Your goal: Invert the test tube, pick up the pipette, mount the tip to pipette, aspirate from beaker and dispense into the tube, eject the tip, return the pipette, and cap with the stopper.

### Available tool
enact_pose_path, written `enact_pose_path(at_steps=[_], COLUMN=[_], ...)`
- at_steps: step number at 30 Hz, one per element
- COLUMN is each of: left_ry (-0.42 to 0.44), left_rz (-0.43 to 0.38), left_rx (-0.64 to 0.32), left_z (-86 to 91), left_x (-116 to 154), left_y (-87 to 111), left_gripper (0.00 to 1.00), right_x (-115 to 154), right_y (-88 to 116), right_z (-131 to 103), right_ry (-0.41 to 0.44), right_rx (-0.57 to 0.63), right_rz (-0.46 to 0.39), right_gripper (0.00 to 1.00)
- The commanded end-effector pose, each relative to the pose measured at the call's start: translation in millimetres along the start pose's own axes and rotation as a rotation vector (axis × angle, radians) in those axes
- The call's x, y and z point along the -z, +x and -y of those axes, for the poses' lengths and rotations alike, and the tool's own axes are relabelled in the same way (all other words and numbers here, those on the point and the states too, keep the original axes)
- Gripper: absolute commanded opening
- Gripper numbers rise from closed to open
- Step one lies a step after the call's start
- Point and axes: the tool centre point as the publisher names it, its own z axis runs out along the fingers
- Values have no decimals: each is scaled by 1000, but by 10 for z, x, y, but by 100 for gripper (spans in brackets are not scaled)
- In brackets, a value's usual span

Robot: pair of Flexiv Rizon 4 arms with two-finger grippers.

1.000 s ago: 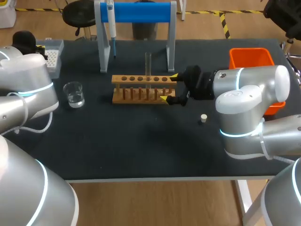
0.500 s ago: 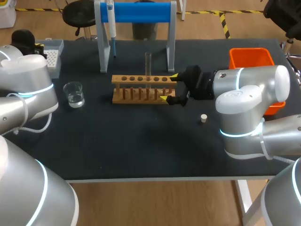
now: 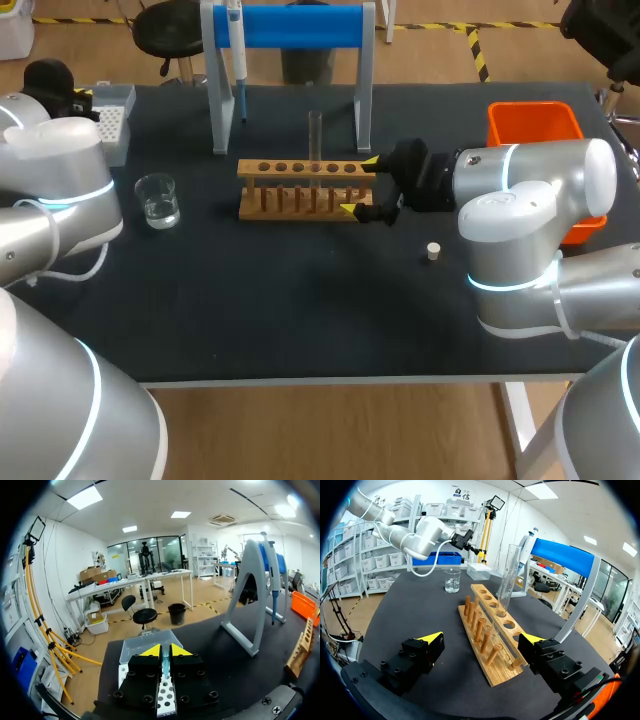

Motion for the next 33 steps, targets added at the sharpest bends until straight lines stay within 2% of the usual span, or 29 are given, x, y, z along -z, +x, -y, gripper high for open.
enact_pose_path(at_steps=[1,6,11,18,20,24,26,29,33], left_ry=[5,21,59,66,58,70,58,56,56], left_rz=[5,4,-12,-102,-158,-327,-442,-673,-673], left_rx=[-1,-10,-52,-153,-190,-272,-317,-428,-428], left_z=[14,83,281,567,650,818,886,974,974], left_x=[34,88,247,570,686,1006,1204,1565,1565], left_y=[15,23,73,245,334,591,747,1044,1044], left_gripper=[0,0,0,0,0,0,0,0,0], right_x=[4,4,4,4,4,4,4,4,4], right_y=[-7,-7,-7,-7,-7,-7,-7,-7,-7], right_z=[-3,-3,-3,-3,-3,-3,-3,-3,-3], right_ry=[1,1,1,1,1,1,1,1,1], right_rx=[0,0,0,0,0,0,0,0,0], right_rz=[-3,-3,-3,-3,-3,-3,-3,-3,-3], right_gripper=[100,100,100,100,100,100,100,100,100])
